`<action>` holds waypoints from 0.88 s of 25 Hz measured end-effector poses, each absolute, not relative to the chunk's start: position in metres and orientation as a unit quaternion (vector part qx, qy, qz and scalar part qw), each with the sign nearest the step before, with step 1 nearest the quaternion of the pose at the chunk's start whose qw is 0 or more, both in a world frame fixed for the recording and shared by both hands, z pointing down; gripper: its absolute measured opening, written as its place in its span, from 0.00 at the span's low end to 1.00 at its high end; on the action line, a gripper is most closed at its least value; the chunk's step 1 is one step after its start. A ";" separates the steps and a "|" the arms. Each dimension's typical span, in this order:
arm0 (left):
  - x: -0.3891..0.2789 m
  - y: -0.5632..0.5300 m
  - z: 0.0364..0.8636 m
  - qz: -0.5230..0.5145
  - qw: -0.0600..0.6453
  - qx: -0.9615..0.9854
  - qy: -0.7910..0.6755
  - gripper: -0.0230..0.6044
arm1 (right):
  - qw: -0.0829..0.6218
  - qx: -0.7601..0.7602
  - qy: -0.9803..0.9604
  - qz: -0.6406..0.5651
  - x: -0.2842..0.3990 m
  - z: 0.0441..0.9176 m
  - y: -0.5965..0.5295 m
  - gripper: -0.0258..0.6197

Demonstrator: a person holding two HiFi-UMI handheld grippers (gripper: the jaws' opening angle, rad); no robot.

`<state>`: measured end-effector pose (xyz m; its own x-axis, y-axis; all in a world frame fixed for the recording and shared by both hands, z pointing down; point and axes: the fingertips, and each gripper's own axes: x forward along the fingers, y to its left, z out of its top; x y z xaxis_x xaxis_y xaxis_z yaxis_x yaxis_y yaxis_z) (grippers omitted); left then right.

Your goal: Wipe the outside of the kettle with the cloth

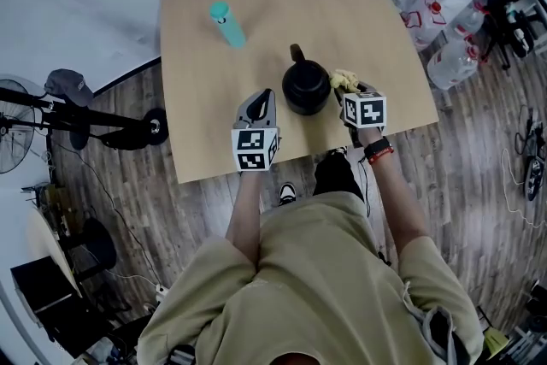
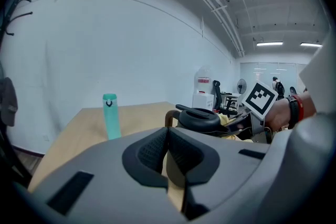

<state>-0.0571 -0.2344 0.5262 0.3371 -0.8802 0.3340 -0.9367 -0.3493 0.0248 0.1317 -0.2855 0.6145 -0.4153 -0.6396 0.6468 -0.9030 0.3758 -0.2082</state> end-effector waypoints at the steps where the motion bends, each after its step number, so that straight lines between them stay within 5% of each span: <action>1: -0.058 -0.236 0.527 0.134 0.108 0.808 -0.563 0.08 | 0.246 0.476 -0.801 0.267 0.132 0.614 -0.291 0.30; 13: -0.063 -0.252 0.530 0.133 0.117 0.790 -0.587 0.08 | 0.321 0.371 -0.855 0.168 0.113 0.607 -0.341 0.30; 22: -0.079 -0.242 0.522 0.131 0.116 0.794 -0.583 0.08 | 0.282 0.423 -0.833 0.219 0.125 0.608 -0.314 0.30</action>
